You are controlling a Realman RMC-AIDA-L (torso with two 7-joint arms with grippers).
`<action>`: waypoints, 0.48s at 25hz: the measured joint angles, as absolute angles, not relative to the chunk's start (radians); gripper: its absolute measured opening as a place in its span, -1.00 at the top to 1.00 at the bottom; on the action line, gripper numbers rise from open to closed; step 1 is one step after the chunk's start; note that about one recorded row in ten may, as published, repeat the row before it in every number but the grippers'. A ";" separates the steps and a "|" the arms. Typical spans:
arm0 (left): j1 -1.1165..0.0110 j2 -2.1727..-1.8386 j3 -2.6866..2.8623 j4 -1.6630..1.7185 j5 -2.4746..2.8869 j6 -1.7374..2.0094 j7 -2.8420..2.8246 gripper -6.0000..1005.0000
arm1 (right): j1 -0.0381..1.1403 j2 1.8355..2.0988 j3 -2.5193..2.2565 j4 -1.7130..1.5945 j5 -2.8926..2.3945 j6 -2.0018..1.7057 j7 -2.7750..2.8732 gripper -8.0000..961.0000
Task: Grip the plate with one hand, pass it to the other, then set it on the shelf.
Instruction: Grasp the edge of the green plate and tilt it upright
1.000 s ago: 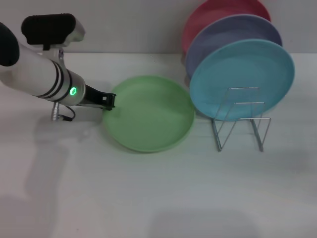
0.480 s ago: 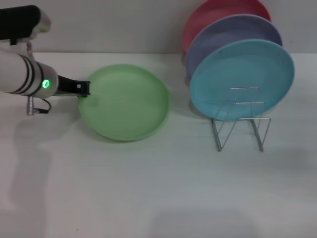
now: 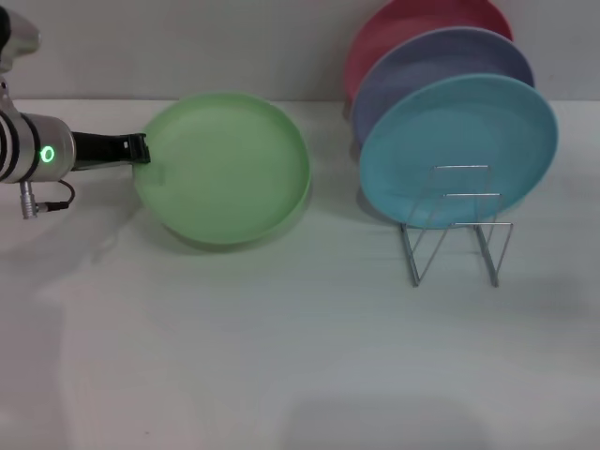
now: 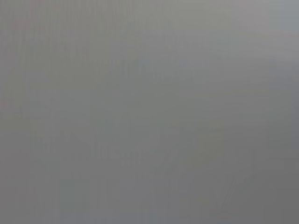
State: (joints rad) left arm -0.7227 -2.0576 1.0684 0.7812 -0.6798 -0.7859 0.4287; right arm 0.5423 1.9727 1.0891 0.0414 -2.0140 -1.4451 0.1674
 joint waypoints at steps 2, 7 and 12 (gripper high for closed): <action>-0.707 -2.059 1.068 0.789 -0.713 -0.770 0.454 0.91 | 0.546 1.971 1.089 0.041 -2.014 -1.445 0.167 -0.18; -0.659 -2.062 1.075 0.812 -0.824 -0.719 0.520 0.91 | 0.553 1.968 1.088 0.035 -2.014 -1.443 0.166 -0.18; -0.614 -2.066 1.087 0.818 -0.941 -0.635 0.586 0.91 | 0.555 1.967 1.078 0.034 -2.014 -1.442 0.166 -0.18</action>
State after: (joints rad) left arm -0.6137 -2.0663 1.0866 0.8181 -0.9412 -0.6354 0.5860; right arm 0.5553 1.9669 1.0784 0.0337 -2.0140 -1.4420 0.1659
